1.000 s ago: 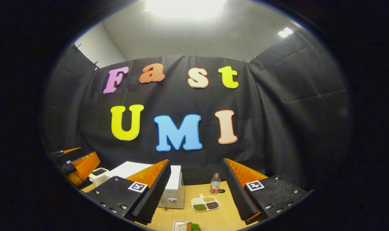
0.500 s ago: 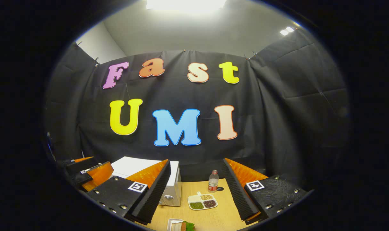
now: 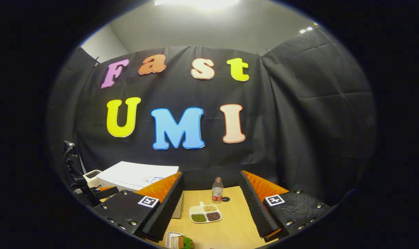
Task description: Open the microwave oven with the left hand, put the food in, and close the microwave oven.
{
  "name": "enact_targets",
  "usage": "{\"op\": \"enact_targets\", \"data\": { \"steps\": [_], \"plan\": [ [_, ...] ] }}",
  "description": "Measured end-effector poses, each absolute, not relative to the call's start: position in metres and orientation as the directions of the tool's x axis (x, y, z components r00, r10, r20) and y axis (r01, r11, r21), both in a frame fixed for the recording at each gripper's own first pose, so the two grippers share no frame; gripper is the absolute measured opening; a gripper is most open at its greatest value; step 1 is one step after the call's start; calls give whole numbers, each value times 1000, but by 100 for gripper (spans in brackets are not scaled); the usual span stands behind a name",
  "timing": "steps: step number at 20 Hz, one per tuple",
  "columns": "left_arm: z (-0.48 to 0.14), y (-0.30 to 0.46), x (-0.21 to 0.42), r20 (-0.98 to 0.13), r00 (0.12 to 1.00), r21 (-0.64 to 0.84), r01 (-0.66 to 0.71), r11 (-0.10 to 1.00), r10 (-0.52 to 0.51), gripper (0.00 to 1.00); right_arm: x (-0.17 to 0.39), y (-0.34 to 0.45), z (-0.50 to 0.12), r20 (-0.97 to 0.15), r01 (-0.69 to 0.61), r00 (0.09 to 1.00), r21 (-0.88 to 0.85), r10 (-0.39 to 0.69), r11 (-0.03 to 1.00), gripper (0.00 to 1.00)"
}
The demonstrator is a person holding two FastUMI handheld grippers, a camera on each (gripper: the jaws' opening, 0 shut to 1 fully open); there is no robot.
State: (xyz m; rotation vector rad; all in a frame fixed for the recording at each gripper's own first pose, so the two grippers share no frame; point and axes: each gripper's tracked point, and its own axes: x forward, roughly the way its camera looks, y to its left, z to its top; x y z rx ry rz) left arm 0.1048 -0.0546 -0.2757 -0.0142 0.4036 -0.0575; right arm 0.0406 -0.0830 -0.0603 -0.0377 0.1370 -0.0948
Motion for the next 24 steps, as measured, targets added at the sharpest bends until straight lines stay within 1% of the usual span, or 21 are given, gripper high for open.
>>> {"op": "enact_targets", "data": {
  "steps": [2,3,6,7,9,10,12,13,15,16,17,18,19,20,21,22,24],
  "plan": [
    [-313,-55,118,-446,894,-12,54,998,-54,96,46,-88,-61,-139,92,986,-39,-96,995,96],
    [-332,-60,124,-475,877,-16,66,998,-66,89,50,-90,-62,-141,91,985,-41,-95,995,96],
    [-375,-60,136,-538,842,5,57,998,-45,68,61,-94,-65,-148,81,985,-47,-88,996,96],
    [-384,-60,140,-551,834,7,48,999,-37,67,65,-93,-65,-146,78,986,-51,-84,996,96],
    [-396,-63,144,-569,821,-1,51,999,-43,59,70,-93,-65,-145,68,987,-58,-76,996,96],
    [-394,-65,142,-578,814,-6,60,998,-52,43,72,-93,-65,-147,61,987,-60,-70,996,96],
    [-396,-66,143,-580,813,19,74,997,-49,37,75,-93,-67,-150,58,986,-58,-66,997,96],
    [-397,-66,143,-577,815,20,78,997,-52,37,76,-92,-68,-153,56,986,-50,-64,997,96],
    [-396,-67,141,-575,816,20,85,996,-58,33,76,-89,-72,-162,54,985,-39,-59,998,96],
    [-396,-67,142,-575,816,22,83,996,-55,27,75,-88,-73,-165,51,985,-37,-57,998,96],
    [-394,-67,141,-576,816,29,81,996,-50,26,73,-88,-74,-166,50,985,-38,-55,998,96],
    [-394,-66,140,-580,813,28,81,996,-50,18,72,-88,-74,-166,49,985,-42,-55,998,96],
    [-395,-67,140,-583,811,20,78,997,-52,19,70,-88,-74,-165,49,985,-45,-55,998,96],
    [-396,-66,140,-589,806,15,83,996,-58,15,68,-89,-72,-163,50,985,-46,-57,998,96],
    [-396,-67,141,-592,804,9,87,996,-65,14,67,-89,-71,-161,53,985,-46,-59,998,96],
    [-396,-67,141,-600,797,10,97,995,-72,8,67,-90,-69,-158,56,986,-43,-62,998,96],
    [-394,-66,139,-610,788,-4,96,995,-78,8,65,-88,-65,-150,60,987,-38,-65,997,96]
  ]
}}
